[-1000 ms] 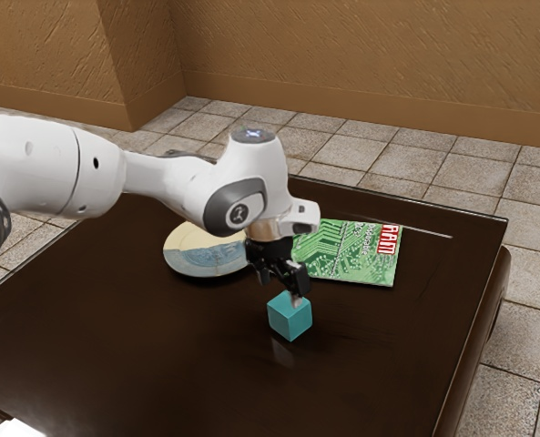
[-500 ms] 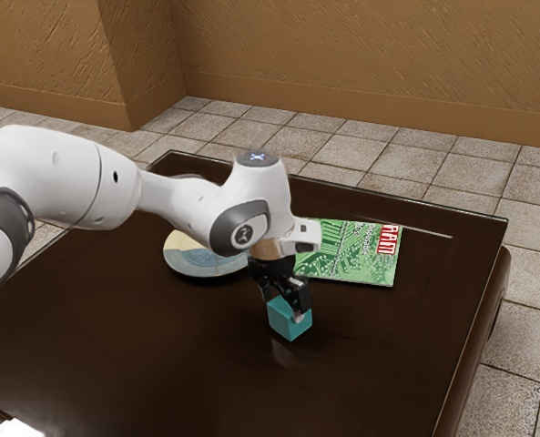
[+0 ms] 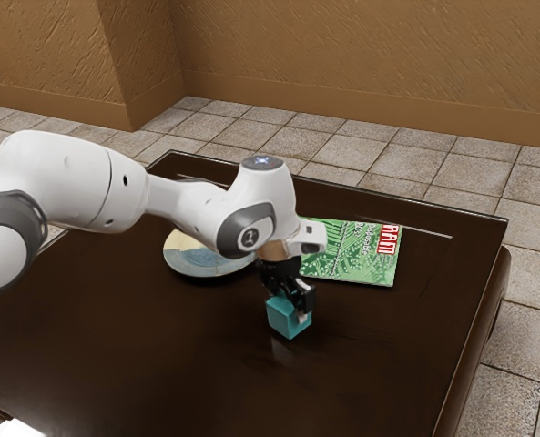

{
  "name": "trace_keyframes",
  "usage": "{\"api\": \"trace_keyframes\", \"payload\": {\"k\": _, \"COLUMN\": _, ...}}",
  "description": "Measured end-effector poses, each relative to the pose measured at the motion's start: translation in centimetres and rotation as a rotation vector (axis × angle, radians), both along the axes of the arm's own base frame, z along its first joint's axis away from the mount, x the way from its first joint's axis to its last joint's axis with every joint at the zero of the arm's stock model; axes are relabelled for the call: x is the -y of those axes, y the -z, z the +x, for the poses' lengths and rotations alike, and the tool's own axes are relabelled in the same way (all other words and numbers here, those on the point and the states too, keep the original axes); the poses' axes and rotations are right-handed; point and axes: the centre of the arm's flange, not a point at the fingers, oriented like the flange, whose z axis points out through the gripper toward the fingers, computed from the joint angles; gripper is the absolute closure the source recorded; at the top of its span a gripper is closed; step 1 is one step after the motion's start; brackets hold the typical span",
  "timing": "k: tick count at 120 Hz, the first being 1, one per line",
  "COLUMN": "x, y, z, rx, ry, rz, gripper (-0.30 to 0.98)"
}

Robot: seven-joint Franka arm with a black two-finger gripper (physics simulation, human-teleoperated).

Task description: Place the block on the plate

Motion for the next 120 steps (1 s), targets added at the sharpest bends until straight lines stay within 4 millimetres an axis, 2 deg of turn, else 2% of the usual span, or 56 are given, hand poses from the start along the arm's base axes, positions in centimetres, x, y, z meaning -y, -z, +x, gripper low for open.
{"api": "trace_keyframes", "payload": {"k": 30, "x": 0.3, "y": -0.7, "z": 0.0, "rx": 0.008, "ry": -0.001, "rz": 0.002, "gripper": 0.32}}
{"api": "trace_keyframes", "payload": {"k": 36, "x": 0.3, "y": -1.9, "z": 0.1, "rx": 0.020, "ry": -0.003, "rz": 0.002, "gripper": 0.33}}
{"api": "trace_keyframes", "payload": {"k": 42, "x": 0.0, "y": -4.8, "z": 1.3, "rx": 0.053, "ry": -0.015, "rz": 0.001, "gripper": 0.34}}
{"api": "trace_keyframes", "payload": {"k": 48, "x": -2.7, "y": -7.8, "z": 3.2, "rx": 0.087, "ry": -0.062, "rz": 0.013, "gripper": 0.35}}
{"api": "trace_keyframes", "payload": {"k": 53, "x": -6.3, "y": -10.0, "z": 4.9, "rx": 0.111, "ry": -0.113, "rz": 0.030, "gripper": 0.35}}
{"api": "trace_keyframes", "payload": {"k": 62, "x": -14.5, "y": -10.9, "z": 7.2, "rx": 0.112, "ry": -0.220, "rz": 0.060, "gripper": 0.34}}
{"api": "trace_keyframes", "payload": {"k": 66, "x": -18.0, "y": -10.4, "z": 8.3, "rx": 0.107, "ry": -0.264, "rz": 0.066, "gripper": 0.34}}
{"api": "trace_keyframes", "payload": {"k": 71, "x": -21.4, "y": -8.8, "z": 9.5, "rx": 0.089, "ry": -0.305, "rz": 0.067, "gripper": 0.33}}
{"api": "trace_keyframes", "payload": {"k": 77, "x": -24.2, "y": -6.8, "z": 10.6, "rx": 0.068, "ry": -0.333, "rz": 0.068, "gripper": 0.34}}
{"api": "trace_keyframes", "payload": {"k": 82, "x": -25.7, "y": -5.3, "z": 11.1, "rx": 0.047, "ry": -0.344, "rz": 0.068, "gripper": 0.34}}
{"api": "trace_keyframes", "payload": {"k": 98, "x": -27.3, "y": -2.6, "z": 11.4, "rx": -0.006, "ry": -0.341, "rz": 0.065, "gripper": 0.34}}
{"api": "trace_keyframes", "payload": {"k": 104, "x": -27.3, "y": -2.3, "z": 11.5, "rx": -0.013, "ry": -0.333, "rz": 0.063, "gripper": 0.34}}
{"api": "trace_keyframes", "payload": {"k": 120, "x": -26.5, "y": -2.2, "z": 11.6, "rx": -0.029, "ry": -0.298, "rz": 0.047, "gripper": 0.21}}
